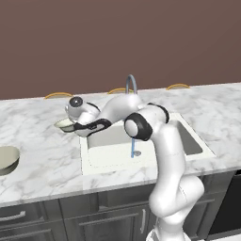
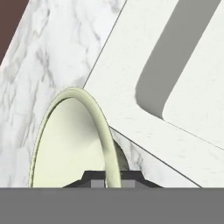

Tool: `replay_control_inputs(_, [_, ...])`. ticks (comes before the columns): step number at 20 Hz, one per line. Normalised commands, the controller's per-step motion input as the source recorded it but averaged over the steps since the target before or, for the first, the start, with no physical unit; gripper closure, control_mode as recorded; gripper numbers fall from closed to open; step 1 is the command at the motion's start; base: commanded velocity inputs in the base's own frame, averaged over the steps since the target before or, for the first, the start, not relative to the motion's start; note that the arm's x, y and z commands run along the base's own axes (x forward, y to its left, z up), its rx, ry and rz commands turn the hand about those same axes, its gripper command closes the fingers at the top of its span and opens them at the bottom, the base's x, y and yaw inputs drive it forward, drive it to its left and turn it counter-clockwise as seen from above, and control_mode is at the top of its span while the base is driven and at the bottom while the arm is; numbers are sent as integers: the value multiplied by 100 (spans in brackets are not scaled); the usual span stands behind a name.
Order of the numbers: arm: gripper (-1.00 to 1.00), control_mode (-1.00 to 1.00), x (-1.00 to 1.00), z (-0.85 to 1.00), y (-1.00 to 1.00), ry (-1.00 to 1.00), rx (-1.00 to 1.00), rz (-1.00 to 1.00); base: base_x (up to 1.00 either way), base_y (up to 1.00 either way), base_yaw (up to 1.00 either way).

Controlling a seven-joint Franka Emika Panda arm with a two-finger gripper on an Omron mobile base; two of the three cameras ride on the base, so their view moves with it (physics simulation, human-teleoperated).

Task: Rinse each bowl for a few seconds and place them down in the sink or on the counter.

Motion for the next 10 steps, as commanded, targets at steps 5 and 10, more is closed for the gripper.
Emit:
replay_control_inputs(5, [100, -100, 15, -27, 19, 0, 8, -2, 0, 0, 0])
replay_control_inputs(10, [100, -100, 12, -29, 19, 0, 7, -2, 0, 0, 0])
